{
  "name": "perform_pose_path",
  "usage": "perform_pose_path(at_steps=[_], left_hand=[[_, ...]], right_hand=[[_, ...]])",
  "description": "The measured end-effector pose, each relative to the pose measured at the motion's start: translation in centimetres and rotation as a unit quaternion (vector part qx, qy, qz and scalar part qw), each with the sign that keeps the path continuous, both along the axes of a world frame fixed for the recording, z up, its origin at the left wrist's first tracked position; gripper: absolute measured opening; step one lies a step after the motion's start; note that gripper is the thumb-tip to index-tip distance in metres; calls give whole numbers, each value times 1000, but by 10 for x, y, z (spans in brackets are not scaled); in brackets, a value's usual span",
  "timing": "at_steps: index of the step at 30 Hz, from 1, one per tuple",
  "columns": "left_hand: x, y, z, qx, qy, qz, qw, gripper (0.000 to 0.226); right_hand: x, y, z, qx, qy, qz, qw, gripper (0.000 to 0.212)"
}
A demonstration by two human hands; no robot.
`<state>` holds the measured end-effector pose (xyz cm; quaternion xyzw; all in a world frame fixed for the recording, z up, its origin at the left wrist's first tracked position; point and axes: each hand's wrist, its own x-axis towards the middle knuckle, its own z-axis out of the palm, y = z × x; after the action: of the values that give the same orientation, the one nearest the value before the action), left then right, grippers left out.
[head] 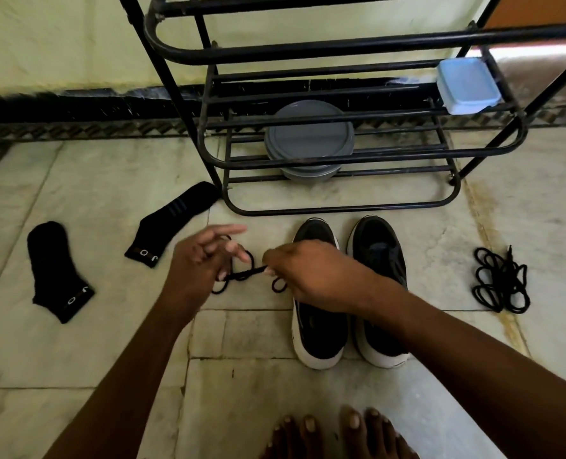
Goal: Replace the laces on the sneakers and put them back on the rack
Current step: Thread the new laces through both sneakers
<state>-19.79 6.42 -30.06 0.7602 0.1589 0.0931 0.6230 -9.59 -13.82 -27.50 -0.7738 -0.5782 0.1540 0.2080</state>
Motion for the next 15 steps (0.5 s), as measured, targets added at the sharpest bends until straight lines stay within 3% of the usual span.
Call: perform_pose_path(at_steps=[3,7,10,13,15], left_hand=[[-9,-23,-5,-7,37,-45,998,21],[-9,-39,-8,-53,55,-90,993,19],[-3,-46,-1,-46,75,-125,988,14],[4,-51,-2,-73,75,-20,994,11],[8,-51,-2,-179,60,107,976,13]], right_hand=[[17,-6,4,22,-44,-30,998,10],[27,-7,4,46,-92,-67,992,24],[25,-5,1,51,-123,-77,988,14],[26,-5,2,77,-86,-131,985,8],[25,-5,2,98,-45,-151,983,14]])
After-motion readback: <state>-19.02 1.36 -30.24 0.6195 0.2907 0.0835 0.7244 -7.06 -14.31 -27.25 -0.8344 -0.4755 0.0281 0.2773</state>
